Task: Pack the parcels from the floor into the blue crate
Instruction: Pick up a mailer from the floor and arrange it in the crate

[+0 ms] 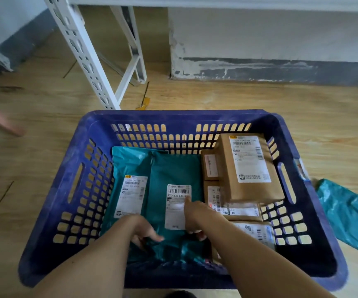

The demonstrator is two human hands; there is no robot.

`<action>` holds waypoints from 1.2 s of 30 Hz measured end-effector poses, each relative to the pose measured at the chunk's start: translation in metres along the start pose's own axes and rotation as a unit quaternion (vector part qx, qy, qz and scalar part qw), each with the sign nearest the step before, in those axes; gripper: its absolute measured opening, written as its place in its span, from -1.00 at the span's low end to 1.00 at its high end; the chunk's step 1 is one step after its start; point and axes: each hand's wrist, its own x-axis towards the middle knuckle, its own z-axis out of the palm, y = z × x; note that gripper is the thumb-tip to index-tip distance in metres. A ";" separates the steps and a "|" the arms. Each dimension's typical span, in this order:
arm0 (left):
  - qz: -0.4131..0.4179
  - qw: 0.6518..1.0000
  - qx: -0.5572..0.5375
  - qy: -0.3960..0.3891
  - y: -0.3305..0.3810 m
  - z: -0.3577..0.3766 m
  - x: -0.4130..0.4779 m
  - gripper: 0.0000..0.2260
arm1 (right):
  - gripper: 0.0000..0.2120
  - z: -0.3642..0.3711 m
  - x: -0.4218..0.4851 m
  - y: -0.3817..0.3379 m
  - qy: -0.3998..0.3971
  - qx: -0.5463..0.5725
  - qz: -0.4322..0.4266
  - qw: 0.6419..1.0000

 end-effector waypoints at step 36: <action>0.048 0.912 0.382 0.142 0.031 0.007 -0.010 0.17 | -0.56 -0.010 -0.018 0.007 0.075 -0.022 -0.098 0.992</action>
